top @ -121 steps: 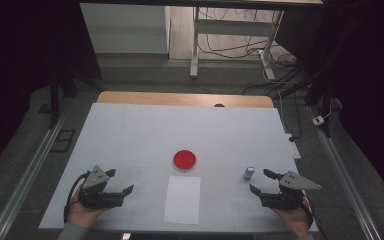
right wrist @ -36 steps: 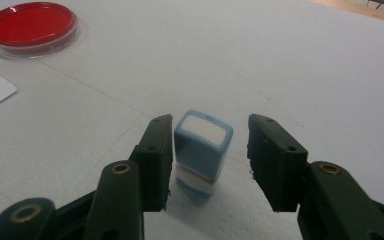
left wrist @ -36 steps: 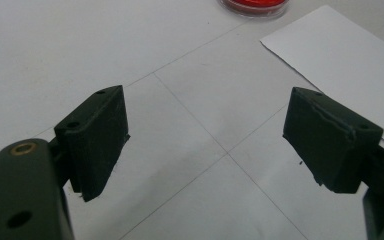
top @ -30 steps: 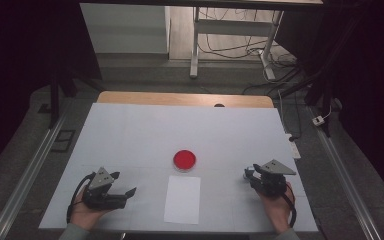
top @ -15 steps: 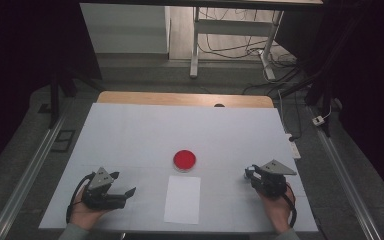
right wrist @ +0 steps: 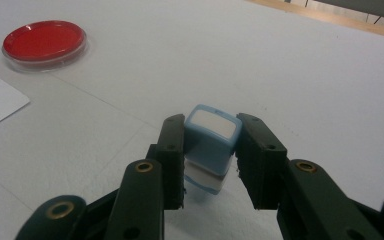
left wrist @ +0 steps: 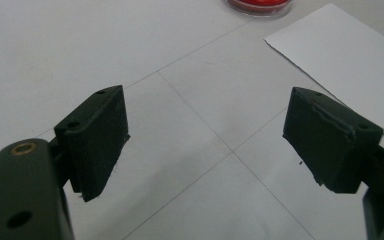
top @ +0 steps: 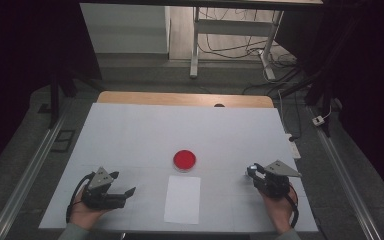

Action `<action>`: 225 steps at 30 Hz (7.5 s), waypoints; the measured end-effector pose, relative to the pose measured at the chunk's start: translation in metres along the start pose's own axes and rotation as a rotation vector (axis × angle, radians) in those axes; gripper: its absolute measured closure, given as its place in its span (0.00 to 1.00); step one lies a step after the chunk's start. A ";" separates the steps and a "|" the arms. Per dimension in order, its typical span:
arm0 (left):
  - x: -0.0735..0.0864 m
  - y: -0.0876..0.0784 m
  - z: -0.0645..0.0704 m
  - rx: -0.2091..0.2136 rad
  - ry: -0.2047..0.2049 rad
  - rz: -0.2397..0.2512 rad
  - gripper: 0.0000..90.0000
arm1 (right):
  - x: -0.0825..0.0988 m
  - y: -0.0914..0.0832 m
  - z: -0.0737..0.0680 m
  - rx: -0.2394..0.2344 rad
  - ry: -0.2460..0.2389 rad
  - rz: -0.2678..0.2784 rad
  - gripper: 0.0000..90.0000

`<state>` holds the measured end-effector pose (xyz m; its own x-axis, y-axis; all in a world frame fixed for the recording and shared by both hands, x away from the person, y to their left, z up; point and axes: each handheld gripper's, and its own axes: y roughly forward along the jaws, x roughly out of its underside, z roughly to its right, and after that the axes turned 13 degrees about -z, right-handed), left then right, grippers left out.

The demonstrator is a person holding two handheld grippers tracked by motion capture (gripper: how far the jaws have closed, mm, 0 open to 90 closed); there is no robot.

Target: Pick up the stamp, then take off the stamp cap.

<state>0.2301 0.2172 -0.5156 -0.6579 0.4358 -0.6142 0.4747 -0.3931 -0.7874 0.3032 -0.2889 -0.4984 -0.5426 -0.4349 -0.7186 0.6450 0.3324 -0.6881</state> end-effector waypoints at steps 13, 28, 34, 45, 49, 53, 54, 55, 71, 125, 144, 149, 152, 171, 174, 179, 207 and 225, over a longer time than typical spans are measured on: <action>-0.001 0.001 -0.001 0.001 -0.004 0.005 0.20 | 0.000 -0.004 -0.001 -0.012 -0.016 0.036 0.72; -0.001 0.002 -0.002 -0.004 -0.011 0.012 0.20 | -0.005 -0.012 -0.005 -0.075 -0.003 0.110 0.72; -0.002 0.003 -0.001 -0.001 -0.012 0.012 0.20 | -0.006 -0.012 -0.007 -0.087 -0.008 0.117 0.72; -0.003 0.004 0.000 -0.006 -0.013 0.015 0.20 | -0.014 -0.015 -0.011 -0.142 -0.005 0.168 0.72; -0.003 0.004 -0.001 -0.007 -0.018 0.017 0.20 | -0.018 -0.015 -0.014 -0.158 -0.005 0.180 0.72; -0.004 0.004 0.000 -0.007 -0.016 0.016 0.20 | -0.022 -0.014 -0.019 -0.175 -0.009 0.186 0.72; -0.004 0.004 0.000 -0.007 -0.017 0.017 0.20 | -0.022 -0.014 -0.019 -0.178 -0.010 0.188 0.72; -0.004 0.004 0.000 -0.007 -0.017 0.017 0.20 | -0.023 -0.014 -0.021 -0.181 -0.011 0.191 0.72; -0.004 0.004 0.000 -0.008 -0.014 0.015 0.20 | -0.038 -0.007 -0.036 -0.228 -0.042 0.210 0.72; -0.011 0.009 -0.001 0.025 -0.012 0.031 0.20 | -0.069 0.018 -0.100 -0.380 -0.149 0.216 0.71; -0.008 0.006 0.000 0.015 -0.011 0.034 0.21 | -0.076 0.024 -0.110 -0.405 -0.160 0.213 0.72; -0.008 0.005 -0.001 0.012 -0.015 0.040 0.21 | -0.077 0.024 -0.109 -0.404 -0.163 0.218 0.72; -0.008 0.007 0.000 0.011 -0.008 0.033 0.21 | -0.077 0.024 -0.108 -0.405 -0.159 0.221 0.71; -0.020 -0.003 0.009 0.001 0.049 0.064 0.24 | -0.078 0.022 -0.106 -0.400 -0.158 0.223 0.72; -0.025 -0.003 0.011 0.000 0.057 0.068 0.25 | -0.078 0.022 -0.105 -0.401 -0.154 0.224 0.71; -0.036 -0.002 0.017 0.001 0.082 0.073 0.26 | -0.078 0.021 -0.104 -0.402 -0.150 0.229 0.72; -0.081 0.017 0.054 0.044 0.195 0.085 0.27 | -0.081 0.022 -0.108 -0.425 -0.143 0.234 0.72; -0.097 0.019 0.059 0.086 0.185 0.081 0.28 | -0.084 0.019 -0.110 -0.433 -0.135 0.248 0.72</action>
<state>0.2680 0.1198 -0.4681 -0.4976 0.5378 -0.6806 0.4646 -0.4973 -0.7327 0.3023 -0.1535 -0.4622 -0.3087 -0.3939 -0.8658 0.4481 0.7427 -0.4977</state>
